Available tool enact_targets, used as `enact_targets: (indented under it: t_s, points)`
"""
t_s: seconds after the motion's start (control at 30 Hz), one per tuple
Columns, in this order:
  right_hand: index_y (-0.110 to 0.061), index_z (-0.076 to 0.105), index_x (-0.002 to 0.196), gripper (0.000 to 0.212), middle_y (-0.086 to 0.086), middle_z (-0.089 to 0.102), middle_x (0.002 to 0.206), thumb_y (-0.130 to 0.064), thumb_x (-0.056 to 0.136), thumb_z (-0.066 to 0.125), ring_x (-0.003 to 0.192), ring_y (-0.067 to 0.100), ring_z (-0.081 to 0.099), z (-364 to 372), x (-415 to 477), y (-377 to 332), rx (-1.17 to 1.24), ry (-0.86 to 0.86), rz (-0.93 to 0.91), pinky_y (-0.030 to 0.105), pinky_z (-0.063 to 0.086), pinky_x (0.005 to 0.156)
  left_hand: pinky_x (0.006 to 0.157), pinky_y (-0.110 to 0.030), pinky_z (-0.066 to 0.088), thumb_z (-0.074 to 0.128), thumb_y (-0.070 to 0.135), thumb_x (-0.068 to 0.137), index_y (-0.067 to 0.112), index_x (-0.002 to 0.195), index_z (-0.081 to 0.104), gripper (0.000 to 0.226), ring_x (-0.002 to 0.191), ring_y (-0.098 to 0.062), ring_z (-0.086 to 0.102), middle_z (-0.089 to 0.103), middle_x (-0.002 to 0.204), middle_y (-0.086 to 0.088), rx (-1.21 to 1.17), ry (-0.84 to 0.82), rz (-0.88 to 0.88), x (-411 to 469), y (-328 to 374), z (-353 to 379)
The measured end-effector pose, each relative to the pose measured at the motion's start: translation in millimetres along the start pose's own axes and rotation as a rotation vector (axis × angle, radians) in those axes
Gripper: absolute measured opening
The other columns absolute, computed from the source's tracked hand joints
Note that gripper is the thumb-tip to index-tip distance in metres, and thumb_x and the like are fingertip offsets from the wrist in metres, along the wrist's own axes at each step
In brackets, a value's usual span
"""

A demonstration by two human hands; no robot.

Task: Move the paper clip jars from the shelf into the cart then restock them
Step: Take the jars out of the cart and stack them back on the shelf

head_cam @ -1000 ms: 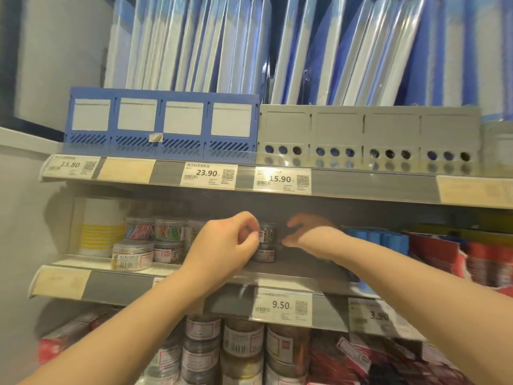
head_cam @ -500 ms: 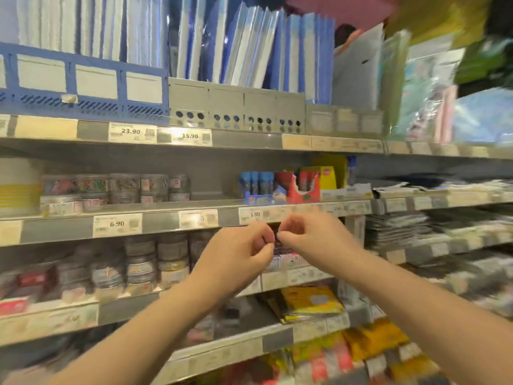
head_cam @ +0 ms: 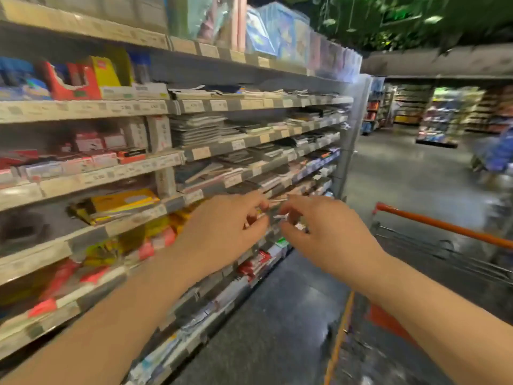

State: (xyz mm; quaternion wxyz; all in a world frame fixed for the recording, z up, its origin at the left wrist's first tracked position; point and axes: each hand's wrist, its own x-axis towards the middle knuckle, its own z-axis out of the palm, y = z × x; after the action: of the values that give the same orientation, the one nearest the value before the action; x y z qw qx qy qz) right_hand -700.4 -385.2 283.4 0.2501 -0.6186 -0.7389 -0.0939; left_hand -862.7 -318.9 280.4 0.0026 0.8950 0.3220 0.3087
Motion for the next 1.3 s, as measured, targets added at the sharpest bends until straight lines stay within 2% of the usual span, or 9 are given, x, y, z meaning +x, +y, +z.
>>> enact_targets:
  t_s: [0.1, 0.17, 0.23, 0.37, 0.5, 0.67, 0.97, 1.07, 1.3]
  points:
    - [-0.019, 0.064, 0.099, 0.033, 0.000, 0.066, 0.082, -0.040, 0.086, 0.041, 0.078, 0.022, 0.060, -8, -62, 71, -0.096, 0.009, 0.080, 0.029, 0.036, 0.063, 0.075, -0.034, 0.048, 0.049, 0.036, 0.090, 0.032, 0.123, 0.050, 0.033, 0.094, -0.018, 0.058, 0.064, 0.103, 0.003, -0.026, -0.100, 0.036, 20, 62, 67]
    - [-0.019, 0.063, 0.107, 0.040, 0.002, 0.068, 0.094, -0.041, 0.084, 0.038, 0.092, 0.026, 0.060, -13, -102, 116, -0.145, -0.014, 0.164, 0.035, 0.045, 0.076, 0.073, -0.031, 0.045, 0.053, 0.033, 0.089, 0.029, 0.123, 0.051, 0.034, 0.098, -0.022, 0.058, 0.064, 0.107, 0.001, -0.090, -0.133, 0.074, 29, 102, 114]
    - [-0.019, 0.058, 0.119, 0.036, 0.002, 0.065, 0.109, -0.034, 0.088, 0.046, 0.105, 0.027, 0.055, -16, -140, 155, -0.117, -0.053, 0.270, 0.036, 0.042, 0.090, 0.072, -0.030, 0.040, 0.055, 0.031, 0.088, 0.025, 0.123, 0.054, 0.036, 0.101, -0.025, 0.059, 0.065, 0.111, -0.001, -0.198, -0.170, 0.077, 34, 138, 157]
    - [-0.016, 0.058, 0.121, 0.038, 0.005, 0.064, 0.112, -0.029, 0.085, 0.053, 0.105, 0.026, 0.055, -7, -210, 219, 0.018, -0.067, 0.478, 0.034, 0.039, 0.088, 0.076, -0.033, 0.046, 0.043, 0.049, 0.076, 0.021, 0.116, 0.058, 0.051, 0.090, -0.021, 0.061, 0.066, 0.098, 0.000, -0.352, -0.308, 0.069, 31, 191, 240]
    - [-0.015, 0.056, 0.122, 0.034, 0.002, 0.061, 0.118, -0.020, 0.089, 0.056, 0.111, 0.023, 0.051, 26, -268, 264, 0.131, -0.145, 0.682, 0.027, 0.033, 0.093, 0.079, -0.028, 0.044, 0.053, 0.036, 0.079, 0.026, 0.117, 0.056, 0.040, 0.087, -0.011, 0.057, 0.059, 0.093, 0.011, -0.450, -0.433, -0.031, 20, 216, 319]
    - [-0.019, 0.050, 0.131, 0.038, -0.002, 0.055, 0.129, -0.026, 0.094, 0.051, 0.118, 0.015, 0.048, 74, -301, 299, 0.244, -0.182, 0.899, 0.029, 0.038, 0.100, 0.075, -0.020, 0.035, 0.060, 0.027, 0.087, 0.026, 0.123, 0.051, 0.038, 0.090, -0.006, 0.052, 0.057, 0.103, 0.012, -0.493, -0.560, -0.047, 20, 225, 403]
    - [-0.022, 0.048, 0.130, 0.042, -0.009, 0.054, 0.122, -0.019, 0.089, 0.057, 0.116, 0.012, 0.049, 189, -315, 370, 0.404, -0.105, 1.294, 0.023, 0.038, 0.091, 0.084, -0.028, 0.040, 0.062, 0.027, 0.086, 0.025, 0.136, 0.040, 0.055, 0.111, -0.016, 0.053, 0.058, 0.123, 0.003, -0.450, -0.741, -0.181, 18, 196, 556]
    - [-0.021, 0.042, 0.134, 0.052, -0.003, 0.051, 0.127, -0.019, 0.086, 0.060, 0.119, 0.019, 0.046, 244, -323, 392, 0.394, -0.089, 1.419, 0.032, 0.040, 0.097, 0.097, -0.034, 0.038, 0.064, 0.027, 0.084, 0.022, 0.143, 0.029, 0.069, 0.123, -0.020, 0.045, 0.048, 0.136, -0.002, -0.451, -0.791, -0.296, -7, 182, 614]
    - [-0.016, 0.032, 0.141, 0.069, 0.008, 0.042, 0.137, -0.037, 0.084, 0.065, 0.124, 0.029, 0.040, 350, -373, 432, 0.250, -0.374, 1.645, 0.039, 0.035, 0.101, 0.101, -0.041, 0.037, 0.061, 0.044, 0.082, 0.022, 0.147, 0.016, 0.082, 0.126, -0.030, 0.037, 0.037, 0.139, -0.014, -0.193, -0.991, -0.351, -56, 150, 717]
